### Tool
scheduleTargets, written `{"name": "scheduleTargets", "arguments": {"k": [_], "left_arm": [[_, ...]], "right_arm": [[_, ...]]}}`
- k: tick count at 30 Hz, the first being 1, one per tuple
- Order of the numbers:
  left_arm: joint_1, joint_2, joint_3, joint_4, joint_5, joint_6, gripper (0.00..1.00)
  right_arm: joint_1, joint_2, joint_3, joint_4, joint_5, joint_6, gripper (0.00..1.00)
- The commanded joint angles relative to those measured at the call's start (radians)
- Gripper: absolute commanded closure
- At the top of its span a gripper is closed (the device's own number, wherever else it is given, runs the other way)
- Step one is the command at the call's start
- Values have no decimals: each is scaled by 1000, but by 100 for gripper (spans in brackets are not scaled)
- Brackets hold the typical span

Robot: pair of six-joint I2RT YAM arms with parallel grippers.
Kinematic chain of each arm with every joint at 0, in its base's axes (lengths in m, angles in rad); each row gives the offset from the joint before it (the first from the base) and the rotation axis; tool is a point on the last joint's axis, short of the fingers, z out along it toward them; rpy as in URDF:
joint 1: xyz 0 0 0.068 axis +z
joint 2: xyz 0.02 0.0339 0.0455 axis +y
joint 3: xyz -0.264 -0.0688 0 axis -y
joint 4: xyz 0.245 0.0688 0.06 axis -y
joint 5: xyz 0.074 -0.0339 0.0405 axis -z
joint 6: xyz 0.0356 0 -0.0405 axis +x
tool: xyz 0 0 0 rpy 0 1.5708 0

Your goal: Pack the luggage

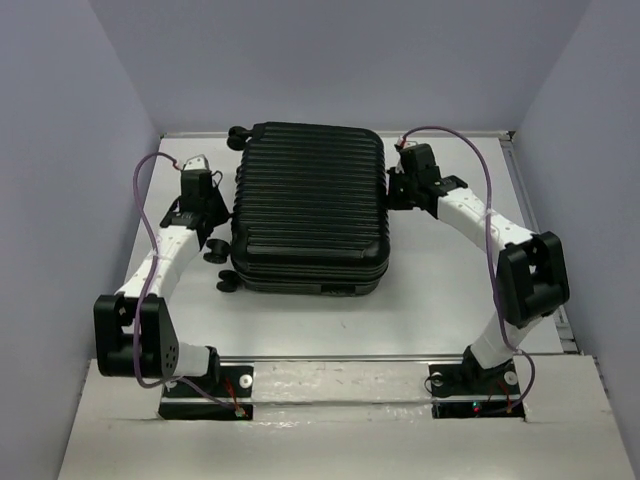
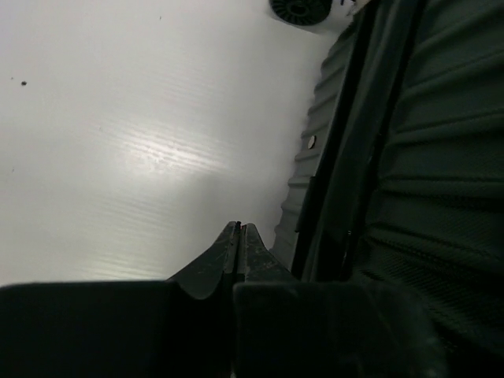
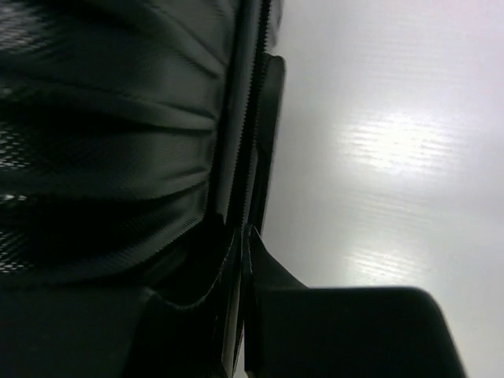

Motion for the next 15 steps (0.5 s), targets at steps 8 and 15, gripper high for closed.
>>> {"name": "scheduleTargets", "arguments": {"k": [8, 15], "left_arm": [[-552, -285, -130, -178, 104, -116, 94], [-678, -436, -22, -211, 31, -179, 94]], "right_arm": [[47, 553, 933, -163, -551, 53, 46], [-42, 440, 1141, -359, -360, -33, 0]]}}
